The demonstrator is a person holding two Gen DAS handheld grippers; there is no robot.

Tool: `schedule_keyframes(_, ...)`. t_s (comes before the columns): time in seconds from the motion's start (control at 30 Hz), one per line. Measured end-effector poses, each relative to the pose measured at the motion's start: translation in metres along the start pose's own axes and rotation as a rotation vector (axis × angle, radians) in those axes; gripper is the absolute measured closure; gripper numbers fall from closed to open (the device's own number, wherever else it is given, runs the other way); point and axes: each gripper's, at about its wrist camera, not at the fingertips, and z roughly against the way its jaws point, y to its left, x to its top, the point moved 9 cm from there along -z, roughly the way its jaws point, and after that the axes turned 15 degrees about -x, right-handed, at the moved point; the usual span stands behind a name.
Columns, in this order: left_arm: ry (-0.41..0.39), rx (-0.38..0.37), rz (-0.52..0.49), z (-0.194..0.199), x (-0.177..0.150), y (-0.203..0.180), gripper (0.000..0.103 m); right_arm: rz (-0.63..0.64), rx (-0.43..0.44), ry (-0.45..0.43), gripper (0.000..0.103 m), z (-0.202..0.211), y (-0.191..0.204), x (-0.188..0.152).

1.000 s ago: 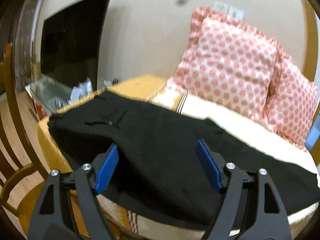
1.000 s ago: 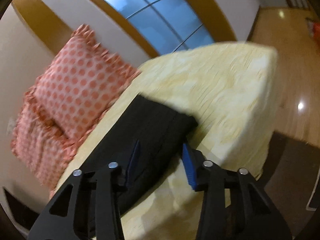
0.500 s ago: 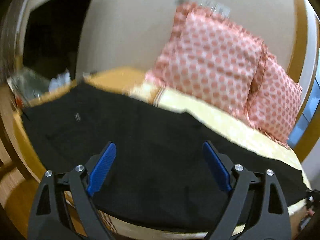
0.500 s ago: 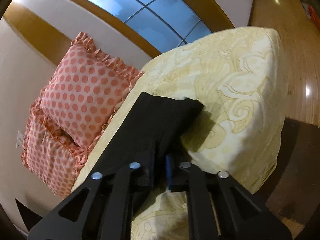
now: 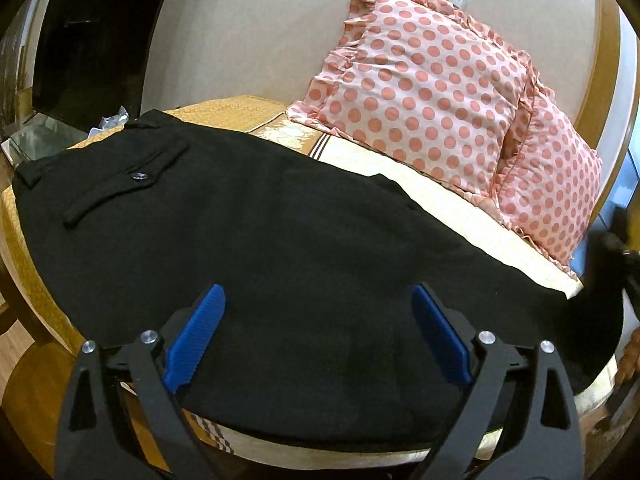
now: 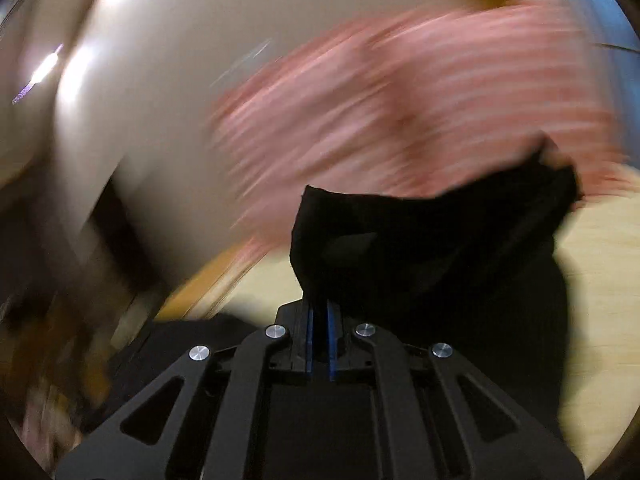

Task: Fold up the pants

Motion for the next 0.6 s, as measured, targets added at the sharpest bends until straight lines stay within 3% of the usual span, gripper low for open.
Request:
schedule_keyframes(0.1,-0.004,-0.008,0.003,0.001,0.001,0.0,0.008,0.267,0.081,0.186,0.098,-0.045,0.087,-0.074)
schedule_keyframes(0.17,-0.004,-0.009,0.0,0.001,0.001,0.0,0.008,0.328,0.065,0.222,0.098,-0.059,0.104,-0.1)
schedule_keyframes(0.3,-0.004,-0.01,-0.02,0.0,0.0,-0.001,0.006,0.227,0.059,0.141,0.098,-0.052,0.105,-0.07)
schedule_keyframes(0.37,-0.008,-0.004,-0.032,-0.001,0.0,-0.003,0.004,0.244,0.082,0.108,0.098,-0.045,0.113,-0.065)
schedule_keyframes(0.5,-0.041,-0.042,0.027,0.011,0.005,-0.001,0.007,0.418,0.115,0.169,0.098,-0.045,0.137,-0.106)
schedule_keyframes(0.6,-0.142,-0.024,0.095,0.044,0.018,0.018,0.007,0.526,0.089,0.186,0.095,-0.045,0.139,-0.128)
